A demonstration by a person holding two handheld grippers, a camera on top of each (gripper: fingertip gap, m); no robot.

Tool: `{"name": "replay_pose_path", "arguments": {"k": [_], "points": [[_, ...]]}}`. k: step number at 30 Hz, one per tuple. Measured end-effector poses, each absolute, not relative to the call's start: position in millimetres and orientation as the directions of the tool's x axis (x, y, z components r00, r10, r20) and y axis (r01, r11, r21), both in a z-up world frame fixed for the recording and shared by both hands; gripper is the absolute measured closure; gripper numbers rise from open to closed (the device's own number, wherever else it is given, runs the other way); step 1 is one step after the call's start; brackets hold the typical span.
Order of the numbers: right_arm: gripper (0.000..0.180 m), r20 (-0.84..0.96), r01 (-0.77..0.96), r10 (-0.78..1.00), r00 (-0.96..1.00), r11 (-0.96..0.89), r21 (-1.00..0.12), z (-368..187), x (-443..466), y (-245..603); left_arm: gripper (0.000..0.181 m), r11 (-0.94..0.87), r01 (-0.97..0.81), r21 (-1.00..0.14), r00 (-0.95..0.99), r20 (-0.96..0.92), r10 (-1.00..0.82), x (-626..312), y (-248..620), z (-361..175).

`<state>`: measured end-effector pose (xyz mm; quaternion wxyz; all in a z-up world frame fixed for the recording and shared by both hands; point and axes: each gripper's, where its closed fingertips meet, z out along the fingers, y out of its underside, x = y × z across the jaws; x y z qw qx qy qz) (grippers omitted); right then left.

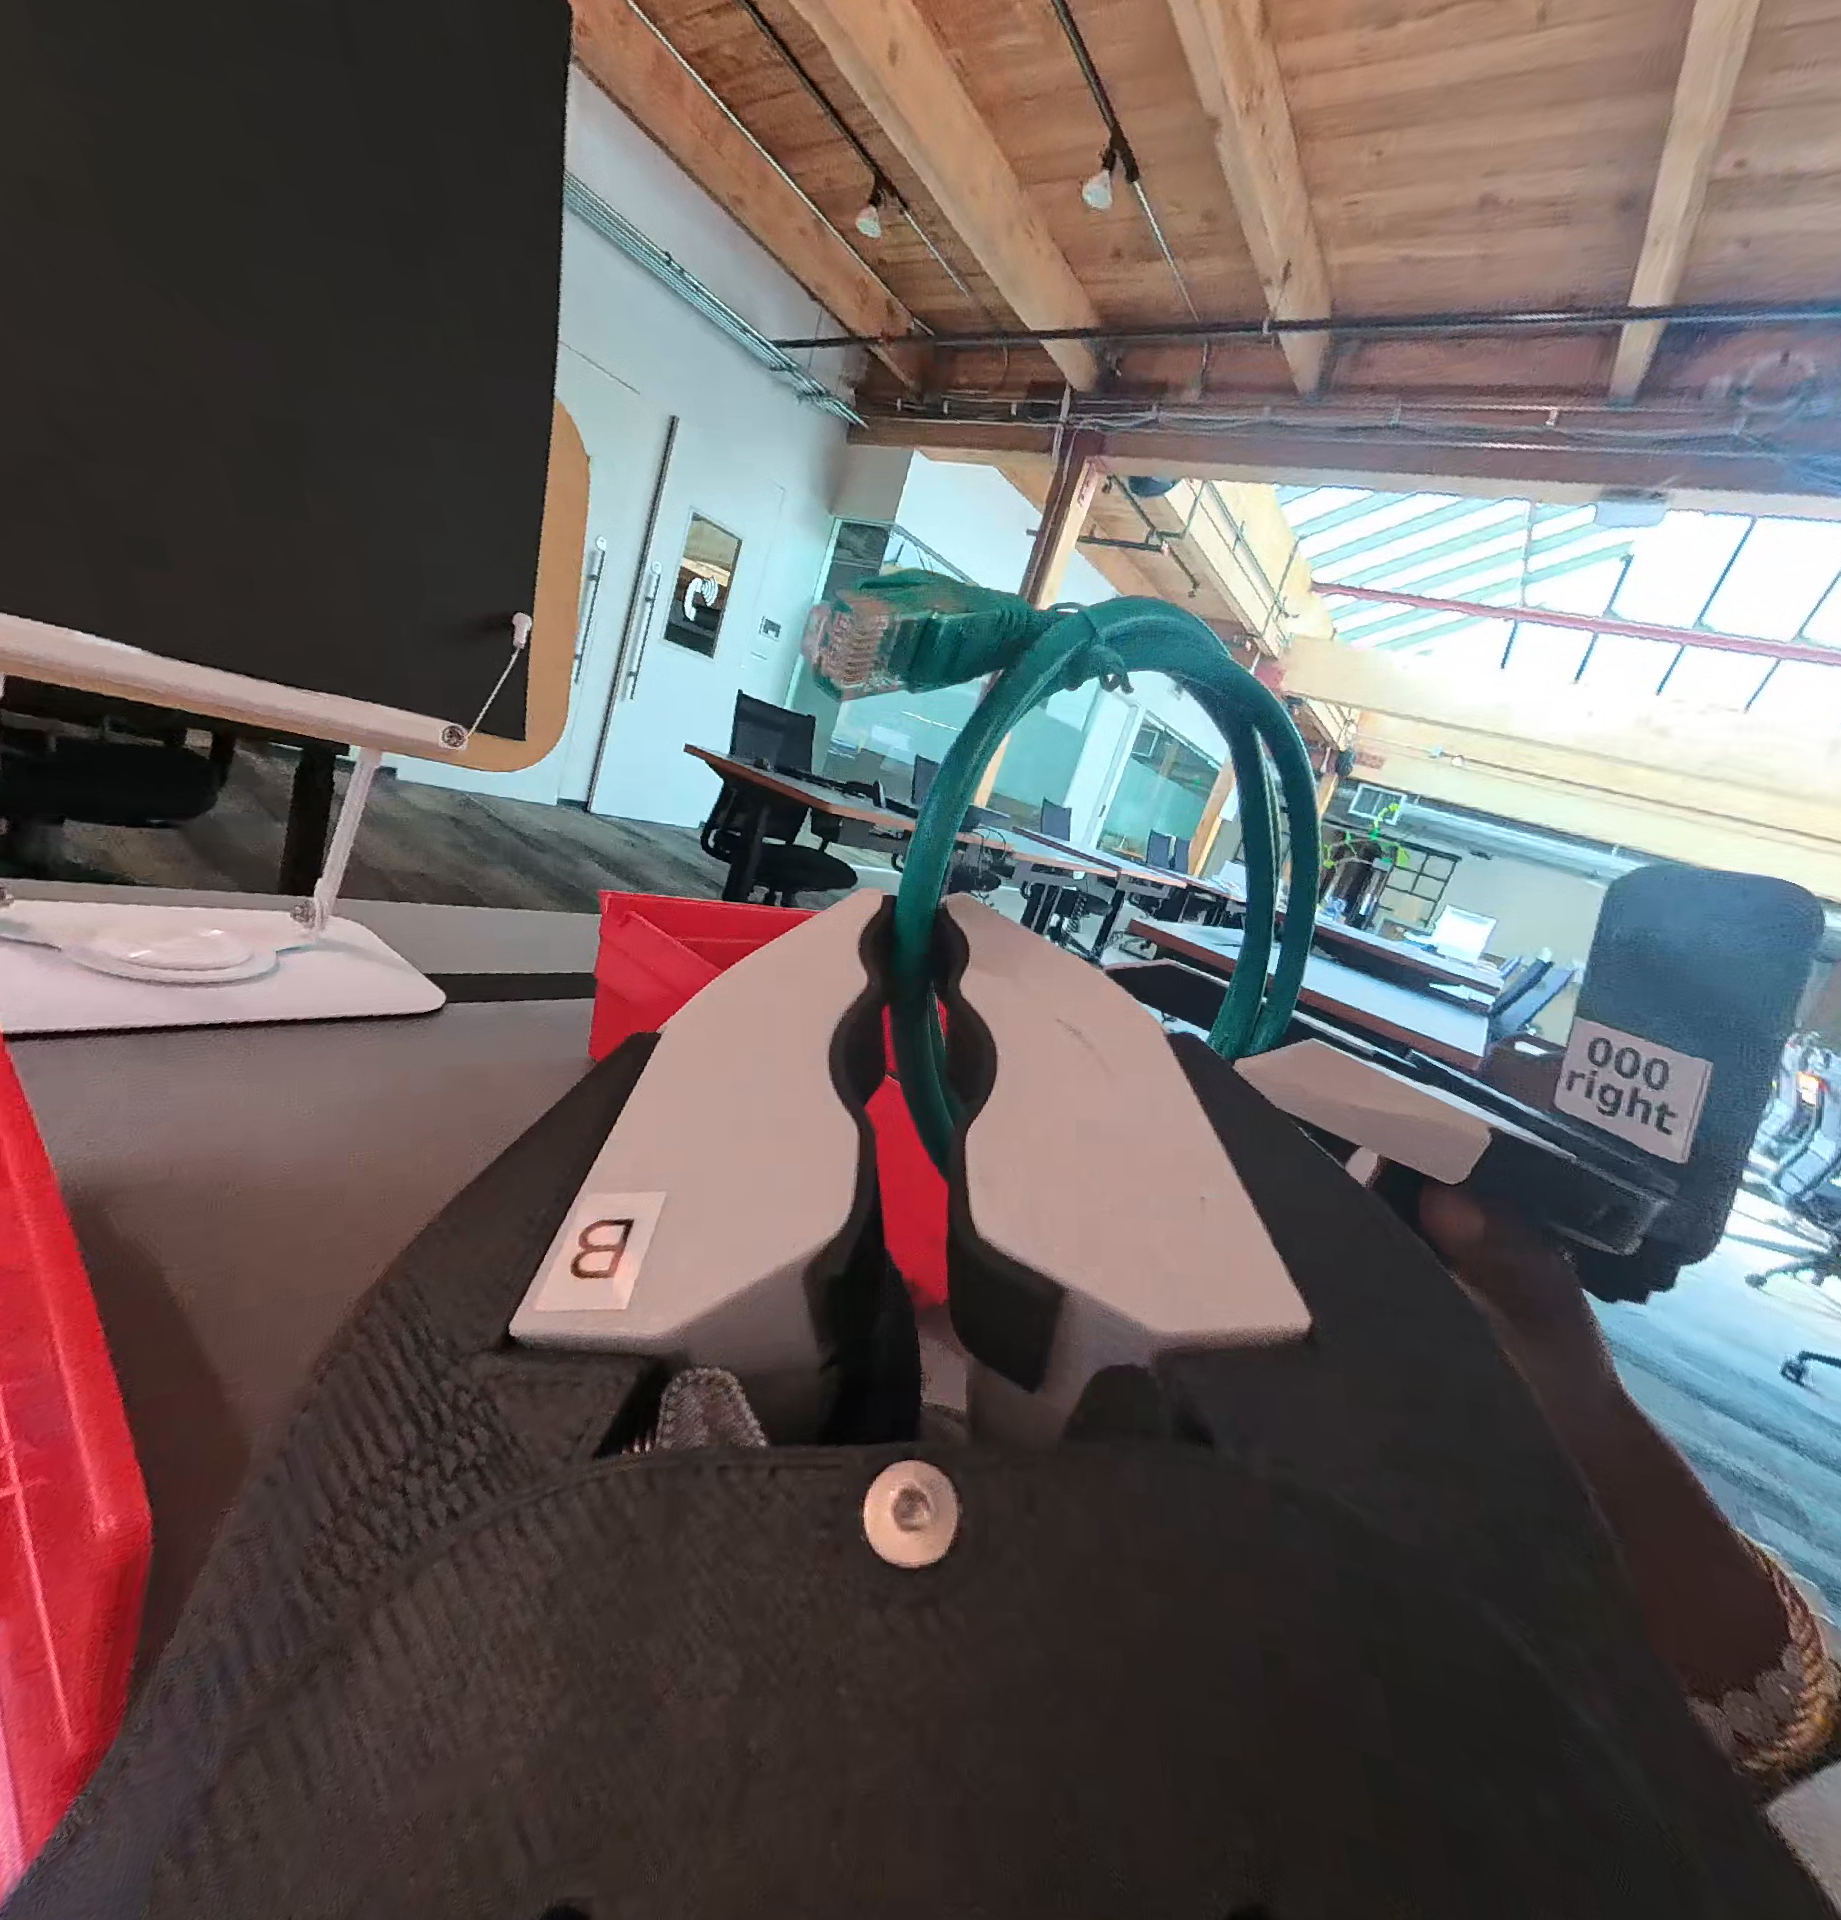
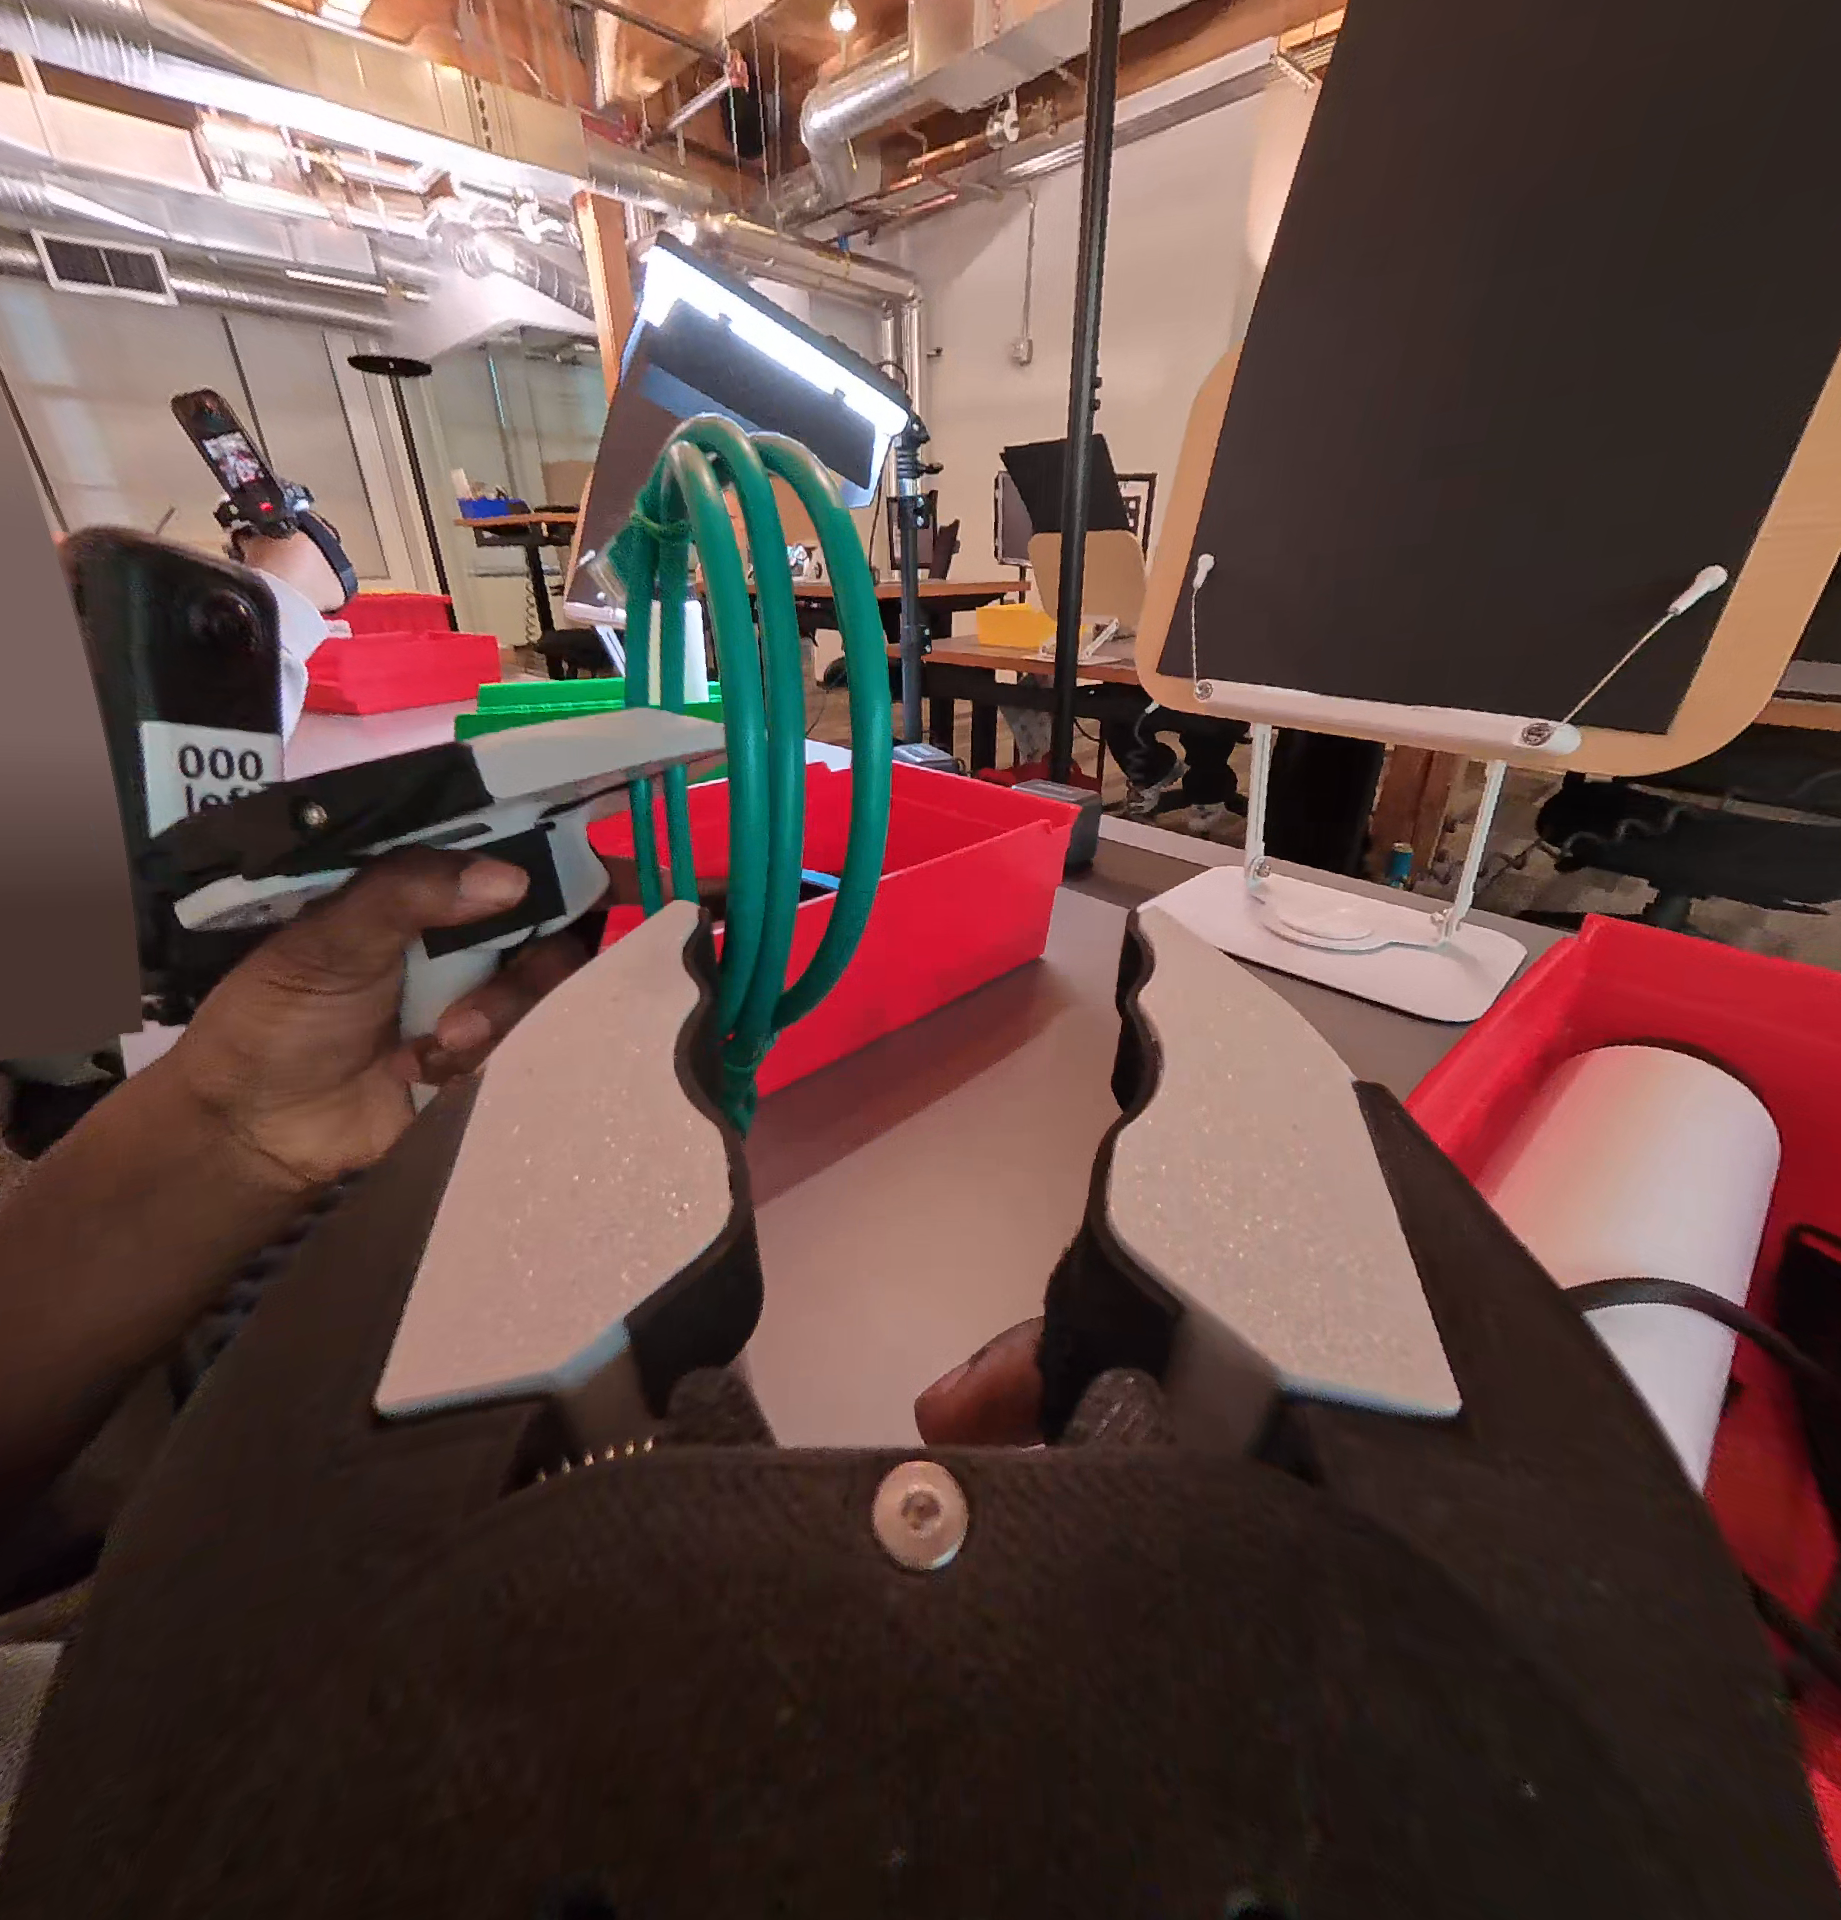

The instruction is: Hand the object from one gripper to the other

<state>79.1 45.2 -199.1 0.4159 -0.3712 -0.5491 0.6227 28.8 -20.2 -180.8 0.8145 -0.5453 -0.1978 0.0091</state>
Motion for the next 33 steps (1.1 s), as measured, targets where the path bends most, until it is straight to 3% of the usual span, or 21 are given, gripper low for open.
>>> {"name": "replay_pose_path", "arguments": {"k": [7, 10, 16, 19, 25, 27, 33], "points": [[0.118, -0.021, -0.124, 0.946, -0.324, -0.065, -0.99, -197, 76, 46, 0.174, 0.398, 0.158, -0.904, 0.923, 0.279, 0.266, 33, -13, -184], [0.154, 0.02, -0.131, 0.964, -0.265, -0.016, -0.991, -198, 76, 51, 0.174, 0.364, 0.127, -0.923, 0.933, 0.236, 0.271, 39, -6, -187], [0.167, 0.094, -0.055, 0.977, -0.191, 0.085, -0.995, -205, 75, 67, 0.159, 0.292, 0.207, -0.934, 0.938, 0.274, 0.211, 37, 4, -202], [0.167, 0.125, -0.033, 0.98, -0.154, 0.122, -0.992, -208, 75, 76, 0.14, 0.252, 0.146, -0.957, 0.945, 0.21, 0.251, 32, 0, -203], [0.168, 0.231, 0.006, 0.97, -0.073, 0.232, -0.973, -208, 76, 87, 0.103, 0.139, -0.101, -0.985, 0.915, -0.037, 0.401, 27, -15, -192], [0.168, 0.268, 0.025, 0.961, -0.067, 0.27, -0.963, -210, 77, 87, 0.098, 0.067, -0.25, -0.966, 0.876, -0.196, 0.44, 35, -16, -184], [0.168, 0.399, 0.095, 0.908, -0.129, 0.412, -0.906, -224, 74, 69, 0.1, -0.232, -0.645, -0.728, 0.627, -0.678, 0.384, 74, 12, -195]]}}
